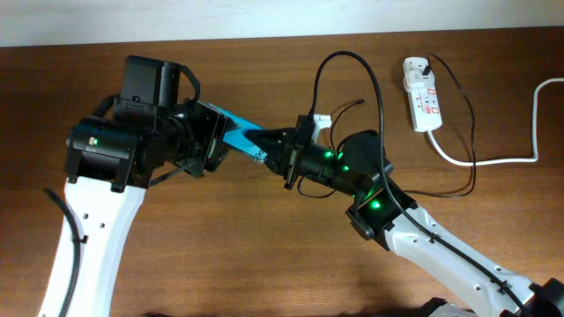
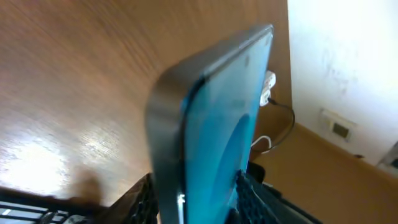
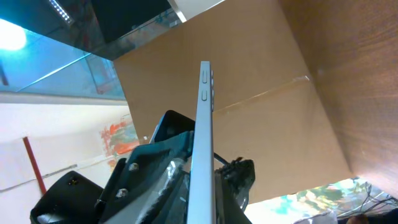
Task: Plug charger to phone and switch on socket
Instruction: 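Regrasp the phone's bottom end with the left gripper near the right gripper, then release the phone from the right gripper and withdraw it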
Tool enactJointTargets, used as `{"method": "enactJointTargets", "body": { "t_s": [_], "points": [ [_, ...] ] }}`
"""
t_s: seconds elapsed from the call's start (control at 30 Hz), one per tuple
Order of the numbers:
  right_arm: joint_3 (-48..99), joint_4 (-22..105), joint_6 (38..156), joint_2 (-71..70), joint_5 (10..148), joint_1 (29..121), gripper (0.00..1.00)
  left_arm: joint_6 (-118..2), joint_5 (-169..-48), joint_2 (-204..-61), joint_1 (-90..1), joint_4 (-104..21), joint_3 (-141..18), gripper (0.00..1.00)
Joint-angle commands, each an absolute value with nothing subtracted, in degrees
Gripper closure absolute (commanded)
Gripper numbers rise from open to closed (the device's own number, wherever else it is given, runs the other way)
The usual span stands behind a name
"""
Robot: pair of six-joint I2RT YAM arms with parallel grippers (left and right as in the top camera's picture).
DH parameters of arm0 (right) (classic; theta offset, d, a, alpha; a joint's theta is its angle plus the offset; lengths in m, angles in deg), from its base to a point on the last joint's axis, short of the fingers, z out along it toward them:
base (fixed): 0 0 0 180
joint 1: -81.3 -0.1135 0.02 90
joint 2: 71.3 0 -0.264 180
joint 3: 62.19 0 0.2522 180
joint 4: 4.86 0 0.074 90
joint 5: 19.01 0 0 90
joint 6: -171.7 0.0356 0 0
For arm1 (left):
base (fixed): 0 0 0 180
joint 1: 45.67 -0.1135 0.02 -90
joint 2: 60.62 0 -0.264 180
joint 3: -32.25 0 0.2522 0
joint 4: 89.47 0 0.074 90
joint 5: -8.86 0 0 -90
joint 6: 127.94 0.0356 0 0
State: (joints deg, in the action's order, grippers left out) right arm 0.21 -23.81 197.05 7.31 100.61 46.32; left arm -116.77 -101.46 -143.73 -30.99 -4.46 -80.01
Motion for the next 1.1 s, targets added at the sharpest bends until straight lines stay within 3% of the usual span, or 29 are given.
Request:
{"method": "enactJointTargets", "body": {
  "t_s": [0.0,0.23,0.3,0.37,0.47,0.7,0.83,1.07],
  "points": [
    [1.3,-25.0,197.8,6.9,101.1,46.1,0.96,-120.1,-100.2,-143.9,-30.9,-5.3,-80.6,0.64],
    [1.3,-25.0,201.2,6.9,100.2,46.1,0.96,-123.8,-97.8,-143.9,-27.6,-8.0,-80.5,0.67],
    [1.3,-25.0,201.2,6.9,99.9,46.1,0.96,-124.1,-97.5,-143.9,-27.3,-8.1,-80.5,0.73],
    [1.3,-25.0,201.2,6.9,99.8,46.1,0.96,-124.1,-97.2,-143.9,-27.3,-8.1,-80.5,0.89],
    [1.3,-25.0,201.2,6.9,99.8,46.1,0.96,-124.1,-96.3,-143.9,-27.3,-8.1,-80.5,0.99],
    [1.3,-25.0,201.2,6.9,99.6,46.1,0.94,-124.9,-96.1,-143.9,-27.3,-8.2,-80.5,1.0],
    [1.3,-25.0,201.1,6.9,99.7,46.1,0.76,-124.4,-94.8,-143.9,-27.3,-7.6,-80.5,1.0],
    [1.3,-24.8,201.1,6.9,99.7,46.1,0.75,-123.1,-93.7,-143.9,-27.3,-7.7,-80.5,1.0]
  ]
}}
